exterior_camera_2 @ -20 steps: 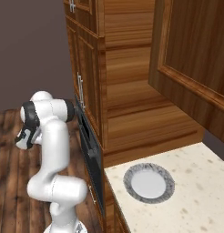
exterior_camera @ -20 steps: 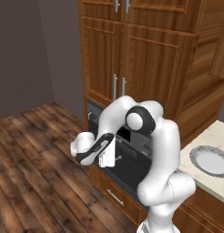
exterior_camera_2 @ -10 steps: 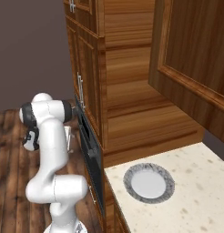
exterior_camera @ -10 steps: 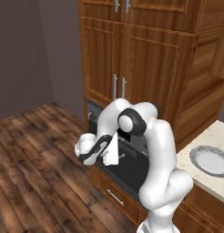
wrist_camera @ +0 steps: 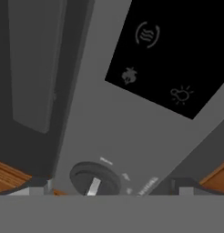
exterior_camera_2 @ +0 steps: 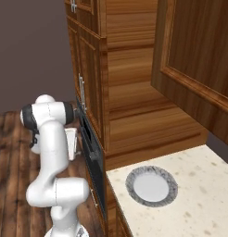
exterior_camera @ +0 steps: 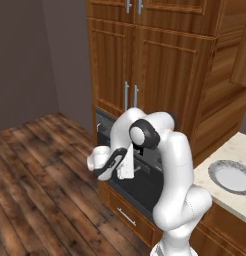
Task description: Take the baked cake out of the oven and place it on the plate for cooling. Then close the oven door.
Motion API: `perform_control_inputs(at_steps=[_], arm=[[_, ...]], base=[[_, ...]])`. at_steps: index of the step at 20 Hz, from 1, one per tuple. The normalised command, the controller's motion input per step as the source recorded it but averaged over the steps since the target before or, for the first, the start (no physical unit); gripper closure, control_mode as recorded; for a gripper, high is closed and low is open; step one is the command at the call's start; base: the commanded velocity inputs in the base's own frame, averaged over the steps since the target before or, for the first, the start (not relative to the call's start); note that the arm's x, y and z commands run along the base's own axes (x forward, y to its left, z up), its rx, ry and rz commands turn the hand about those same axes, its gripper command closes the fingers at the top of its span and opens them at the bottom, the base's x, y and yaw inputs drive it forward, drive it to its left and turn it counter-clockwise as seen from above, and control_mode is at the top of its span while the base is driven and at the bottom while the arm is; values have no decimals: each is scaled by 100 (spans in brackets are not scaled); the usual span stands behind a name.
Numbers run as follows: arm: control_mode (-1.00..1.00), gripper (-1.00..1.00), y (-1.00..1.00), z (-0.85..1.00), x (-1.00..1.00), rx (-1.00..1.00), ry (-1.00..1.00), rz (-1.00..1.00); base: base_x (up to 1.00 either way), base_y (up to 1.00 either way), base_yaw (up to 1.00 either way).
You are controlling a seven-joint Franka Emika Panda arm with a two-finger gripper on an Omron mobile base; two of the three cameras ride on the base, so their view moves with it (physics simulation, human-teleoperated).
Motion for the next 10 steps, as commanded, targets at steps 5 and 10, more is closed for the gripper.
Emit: perform_control_inputs(at_steps=[5, 10], arm=[[-100, -100, 0, -26, 15, 0, -12, 5], [-100, -100, 0, -24, 14, 0, -16, 4]], base=[[0, 0, 0], [0, 0, 0]])
